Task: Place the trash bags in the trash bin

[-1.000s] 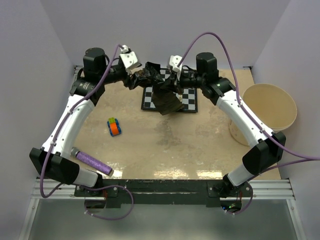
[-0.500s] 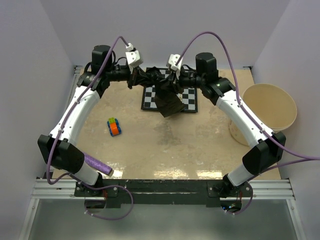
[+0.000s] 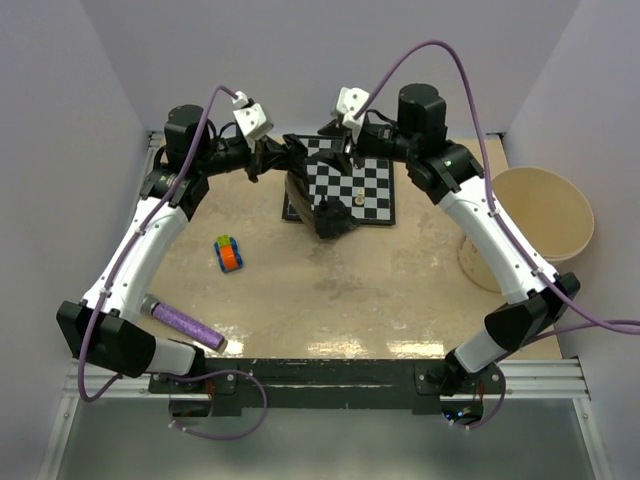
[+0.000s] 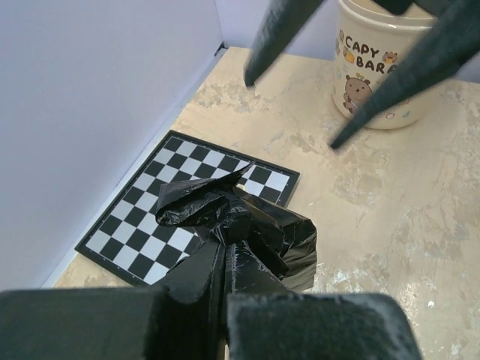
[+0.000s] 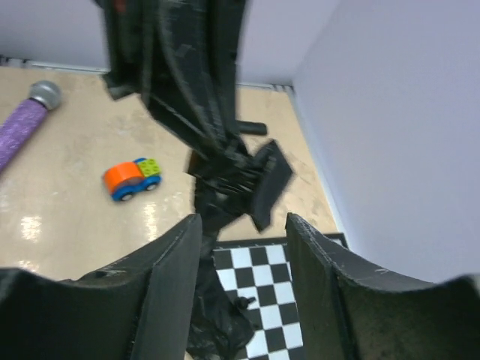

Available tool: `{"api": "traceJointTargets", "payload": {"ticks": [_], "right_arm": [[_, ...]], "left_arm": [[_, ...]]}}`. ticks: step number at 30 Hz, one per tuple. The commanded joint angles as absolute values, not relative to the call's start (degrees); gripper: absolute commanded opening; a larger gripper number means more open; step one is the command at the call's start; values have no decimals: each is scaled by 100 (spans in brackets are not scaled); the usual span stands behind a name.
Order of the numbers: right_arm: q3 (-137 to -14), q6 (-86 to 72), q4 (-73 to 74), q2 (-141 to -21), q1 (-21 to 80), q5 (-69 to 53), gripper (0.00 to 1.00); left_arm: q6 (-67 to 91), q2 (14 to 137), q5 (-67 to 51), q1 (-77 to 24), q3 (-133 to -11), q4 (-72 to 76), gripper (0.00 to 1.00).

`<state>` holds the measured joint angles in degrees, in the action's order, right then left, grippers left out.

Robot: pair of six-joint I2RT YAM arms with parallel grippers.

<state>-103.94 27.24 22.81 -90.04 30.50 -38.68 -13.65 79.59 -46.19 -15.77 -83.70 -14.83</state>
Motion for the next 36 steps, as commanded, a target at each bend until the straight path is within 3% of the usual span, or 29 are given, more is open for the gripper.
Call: {"api": "traceJointTargets", "payload": {"ticks": [1, 6, 9, 23, 30, 33, 36], "right_arm": [[-10442, 3242, 2584, -9062, 3444, -3965, 50], [-10371, 3191, 2523, -9097, 3533, -3850, 44], [-10240, 3077, 2356, -9053, 3568, -3754, 49], [-10354, 1354, 1354, -9448, 3586, -3595, 54], [-10371, 976, 1108, -9571, 3586, -3630, 45], [-10415, 879, 1046, -9571, 3586, -3569, 34], [-10424, 914, 1055, -9563, 3568, -3472, 15]], "left_arm": [[-1046, 7840, -4588, -1547, -8385, -1143, 0], [-1063, 7805, -4474, -1547, -8455, -1221, 0], [-1081, 7796, -4517, -1547, -8525, -1309, 0], [-1274, 7761, -4720, -1547, -8534, -1441, 0], [-1371, 7752, -4834, -1547, -8482, -1520, 0], [-1494, 7752, -4799, -1556, -8455, -1599, 0], [-1643, 7743, -4729, -1556, -8455, -1696, 0]]}}
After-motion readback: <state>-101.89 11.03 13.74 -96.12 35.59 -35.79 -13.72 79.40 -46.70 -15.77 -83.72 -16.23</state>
